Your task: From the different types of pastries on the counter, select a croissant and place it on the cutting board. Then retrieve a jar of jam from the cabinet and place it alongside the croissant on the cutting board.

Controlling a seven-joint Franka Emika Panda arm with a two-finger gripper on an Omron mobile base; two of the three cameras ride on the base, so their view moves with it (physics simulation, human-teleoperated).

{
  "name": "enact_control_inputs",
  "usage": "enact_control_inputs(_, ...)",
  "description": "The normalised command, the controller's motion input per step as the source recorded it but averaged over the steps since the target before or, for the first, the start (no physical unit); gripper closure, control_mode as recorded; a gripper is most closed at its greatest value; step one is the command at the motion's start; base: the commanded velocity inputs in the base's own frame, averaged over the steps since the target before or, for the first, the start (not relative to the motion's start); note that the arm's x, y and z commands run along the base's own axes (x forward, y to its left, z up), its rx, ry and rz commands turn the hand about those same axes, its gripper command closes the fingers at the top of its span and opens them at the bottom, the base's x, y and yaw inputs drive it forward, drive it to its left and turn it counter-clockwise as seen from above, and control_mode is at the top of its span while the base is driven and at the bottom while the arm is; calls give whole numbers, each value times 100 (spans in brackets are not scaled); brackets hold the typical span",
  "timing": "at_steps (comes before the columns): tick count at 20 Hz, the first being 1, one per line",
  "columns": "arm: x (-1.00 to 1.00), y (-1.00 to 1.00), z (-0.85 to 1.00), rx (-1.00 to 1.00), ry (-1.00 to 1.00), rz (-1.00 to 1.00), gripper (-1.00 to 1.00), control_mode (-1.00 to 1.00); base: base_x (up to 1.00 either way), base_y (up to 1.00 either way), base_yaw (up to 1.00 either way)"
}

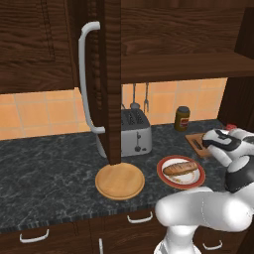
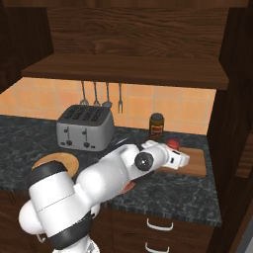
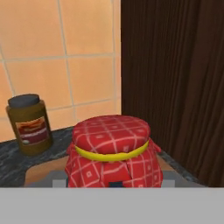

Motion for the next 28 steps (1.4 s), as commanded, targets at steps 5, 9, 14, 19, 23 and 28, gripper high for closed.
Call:
enact_control_inputs(5,10,-52,-16,0,0,0,100,-100,0,0,0)
enact_control_inputs(9,0,-35,-29,0,-3,0,100,-100,0,0,0)
enact_control_inputs(14,0,-4,-3,0,0,0,100,-100,0,0,0)
enact_control_inputs(19,0,0,-4,0,0,0,100,-100,0,0,0)
enact_control_inputs(23,11,-1,-5,0,0,0,100,-100,0,0,0)
enact_control_inputs(28,15,-1,-13,0,0,0,100,-100,0,0,0)
